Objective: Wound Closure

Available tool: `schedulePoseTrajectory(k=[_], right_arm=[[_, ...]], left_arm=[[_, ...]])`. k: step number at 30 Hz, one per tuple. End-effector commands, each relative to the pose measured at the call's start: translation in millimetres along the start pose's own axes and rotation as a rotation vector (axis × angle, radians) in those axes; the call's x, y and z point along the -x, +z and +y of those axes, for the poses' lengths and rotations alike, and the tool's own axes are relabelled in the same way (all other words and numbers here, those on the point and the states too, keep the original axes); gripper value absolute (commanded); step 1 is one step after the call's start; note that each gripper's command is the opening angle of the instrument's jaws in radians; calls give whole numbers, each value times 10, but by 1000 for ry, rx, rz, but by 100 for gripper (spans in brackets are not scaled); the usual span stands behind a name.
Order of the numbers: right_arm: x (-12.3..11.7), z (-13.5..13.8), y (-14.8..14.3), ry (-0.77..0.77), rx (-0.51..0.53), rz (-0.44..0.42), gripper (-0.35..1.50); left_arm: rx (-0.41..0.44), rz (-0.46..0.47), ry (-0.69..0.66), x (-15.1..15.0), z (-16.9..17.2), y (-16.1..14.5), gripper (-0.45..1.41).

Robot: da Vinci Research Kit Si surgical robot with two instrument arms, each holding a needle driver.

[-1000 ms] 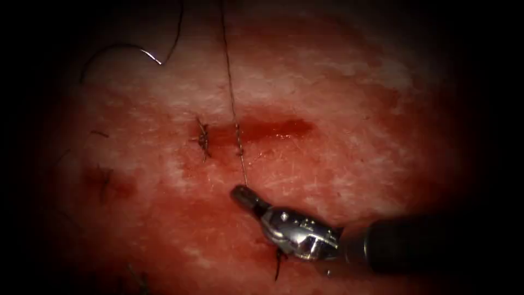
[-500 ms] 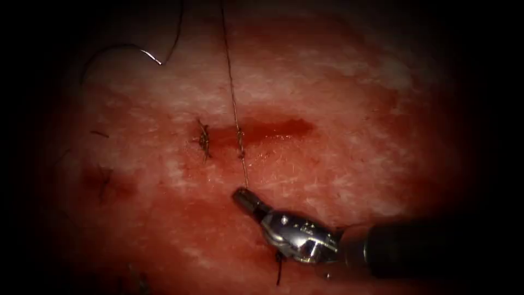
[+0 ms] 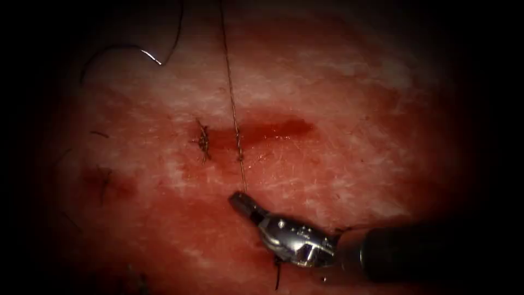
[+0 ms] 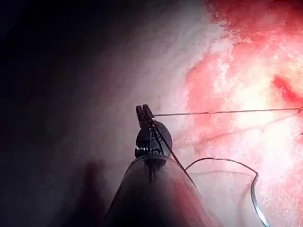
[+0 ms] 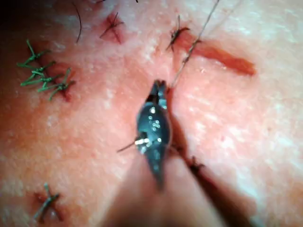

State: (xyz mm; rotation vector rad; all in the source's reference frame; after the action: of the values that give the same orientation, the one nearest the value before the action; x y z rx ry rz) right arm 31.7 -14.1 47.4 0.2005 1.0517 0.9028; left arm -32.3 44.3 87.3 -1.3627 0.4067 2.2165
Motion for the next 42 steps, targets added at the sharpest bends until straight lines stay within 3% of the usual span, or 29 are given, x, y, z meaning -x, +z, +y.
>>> schedulePoseTrajectory(k=[1,2,3,4,6,8,10,17,19,25,33,37,42], right_arm=[[8,-4,4,3,-6,26,-35],[6,-4,4,11,-8,37,-35],[3,-4,5,13,-11,51,-6],[0,-3,6,16,-14,65,53],[-9,-3,5,29,-18,73,103],[-20,-2,-2,37,-23,71,123],[-28,-1,-9,43,-29,69,127],[-45,3,-43,56,-56,68,127],[-55,6,-53,63,-64,62,115],[-98,25,-58,90,-184,54,81],[-124,70,-22,74,-290,33,44],[-122,90,0,56,-314,7,39],[-119,110,34,37,-341,0,11]], left_arm=[[10,8,0,3,7,6,-45],[16,11,-1,2,10,4,-45],[19,12,4,1,14,1,-45],[25,14,-28,0,20,-4,-45],[42,19,-57,-5,33,-15,-45],[82,14,-83,-16,51,-34,-45],[106,14,-93,-27,65,-52,-45],[201,45,-131,-76,131,-127,-45],[231,56,-144,-96,160,-157,-45],[272,70,-171,-124,217,-206,-45],[347,119,-215,-137,310,-257,-45],[352,144,-231,-139,328,-267,-45],[359,175,-249,-141,347,-275,-45]])
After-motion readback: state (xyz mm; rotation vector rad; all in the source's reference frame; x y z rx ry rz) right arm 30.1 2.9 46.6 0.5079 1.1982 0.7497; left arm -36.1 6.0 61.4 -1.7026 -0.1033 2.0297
